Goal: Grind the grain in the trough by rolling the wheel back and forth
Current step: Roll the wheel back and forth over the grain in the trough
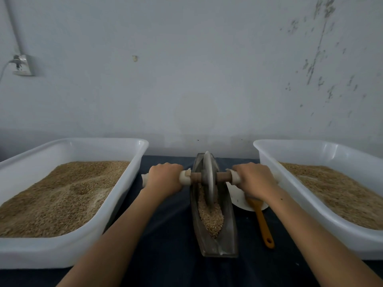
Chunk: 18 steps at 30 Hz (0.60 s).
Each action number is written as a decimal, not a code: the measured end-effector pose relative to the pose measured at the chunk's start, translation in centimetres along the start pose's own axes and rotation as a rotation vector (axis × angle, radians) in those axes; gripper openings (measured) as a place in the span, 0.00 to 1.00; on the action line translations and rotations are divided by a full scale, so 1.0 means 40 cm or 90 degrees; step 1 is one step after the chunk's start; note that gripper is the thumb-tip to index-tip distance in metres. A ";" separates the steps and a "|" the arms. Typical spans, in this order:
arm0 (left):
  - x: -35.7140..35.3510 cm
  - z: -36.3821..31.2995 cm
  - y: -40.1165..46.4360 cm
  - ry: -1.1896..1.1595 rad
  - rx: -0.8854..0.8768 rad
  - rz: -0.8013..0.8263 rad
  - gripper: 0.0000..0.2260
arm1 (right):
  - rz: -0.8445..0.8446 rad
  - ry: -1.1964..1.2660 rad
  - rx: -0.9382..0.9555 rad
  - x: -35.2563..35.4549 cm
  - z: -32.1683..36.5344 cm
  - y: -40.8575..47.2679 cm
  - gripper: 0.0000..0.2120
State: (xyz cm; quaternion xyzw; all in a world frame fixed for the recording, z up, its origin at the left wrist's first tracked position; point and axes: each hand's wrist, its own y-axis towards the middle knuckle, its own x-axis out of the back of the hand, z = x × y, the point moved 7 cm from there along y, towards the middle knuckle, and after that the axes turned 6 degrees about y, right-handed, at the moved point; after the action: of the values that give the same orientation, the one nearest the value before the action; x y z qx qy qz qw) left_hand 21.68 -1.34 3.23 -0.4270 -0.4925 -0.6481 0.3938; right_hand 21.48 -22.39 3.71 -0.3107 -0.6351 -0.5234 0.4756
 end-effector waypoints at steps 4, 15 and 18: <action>0.006 -0.001 -0.003 0.001 0.014 -0.039 0.06 | -0.025 0.009 -0.009 -0.005 -0.005 0.000 0.06; -0.034 0.008 -0.014 -0.074 -0.024 0.285 0.15 | 0.341 0.052 -0.061 -0.015 -0.003 -0.014 0.10; -0.032 0.008 -0.010 -0.070 -0.027 0.261 0.15 | 0.327 0.055 -0.055 -0.019 -0.005 -0.011 0.09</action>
State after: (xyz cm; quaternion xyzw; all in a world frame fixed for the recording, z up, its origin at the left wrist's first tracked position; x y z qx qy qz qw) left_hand 21.78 -0.83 1.96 -0.5612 -0.4023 -0.5404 0.4809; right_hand 21.42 -22.63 2.84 -0.4595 -0.4913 -0.4249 0.6058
